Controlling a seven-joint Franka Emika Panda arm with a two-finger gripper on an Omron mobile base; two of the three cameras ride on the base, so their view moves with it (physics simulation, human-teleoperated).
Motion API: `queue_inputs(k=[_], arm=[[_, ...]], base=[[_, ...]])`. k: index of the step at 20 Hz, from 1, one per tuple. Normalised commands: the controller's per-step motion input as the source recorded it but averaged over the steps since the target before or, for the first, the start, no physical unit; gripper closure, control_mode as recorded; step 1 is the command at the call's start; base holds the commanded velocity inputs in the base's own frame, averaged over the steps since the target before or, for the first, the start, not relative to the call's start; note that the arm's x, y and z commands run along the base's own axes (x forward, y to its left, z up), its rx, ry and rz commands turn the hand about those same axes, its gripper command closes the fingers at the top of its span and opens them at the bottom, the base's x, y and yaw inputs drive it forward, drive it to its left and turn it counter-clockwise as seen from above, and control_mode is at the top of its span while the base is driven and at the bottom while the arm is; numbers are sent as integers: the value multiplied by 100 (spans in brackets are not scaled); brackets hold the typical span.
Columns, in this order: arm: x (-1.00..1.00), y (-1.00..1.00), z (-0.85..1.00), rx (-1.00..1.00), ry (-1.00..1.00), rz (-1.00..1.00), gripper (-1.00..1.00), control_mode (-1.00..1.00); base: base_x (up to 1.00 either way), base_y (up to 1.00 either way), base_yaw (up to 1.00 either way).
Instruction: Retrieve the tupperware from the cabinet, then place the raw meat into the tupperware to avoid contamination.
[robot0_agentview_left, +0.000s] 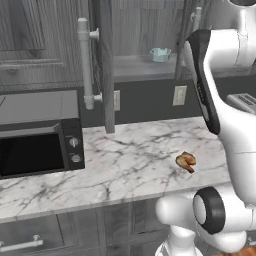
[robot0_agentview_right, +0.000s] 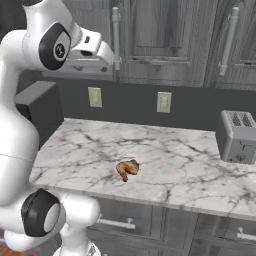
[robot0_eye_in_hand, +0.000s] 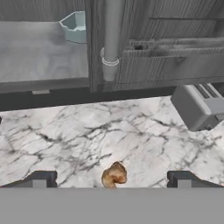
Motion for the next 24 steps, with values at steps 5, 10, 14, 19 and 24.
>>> queue_inputs(k=[5,10,14,19,24], arm=[[19,-46,30,11,-11,1,-100,-100],[43,-26,24,7,-9,3,-100,-100],[46,-10,9,1,-6,4,-100,-100],[50,1,-5,-1,-6,4,-100,-100],[52,3,-14,-2,-5,1,-100,-100]], base=[[0,0,0],[0,0,0],[0,0,0],[0,0,0],[0,0,0]])
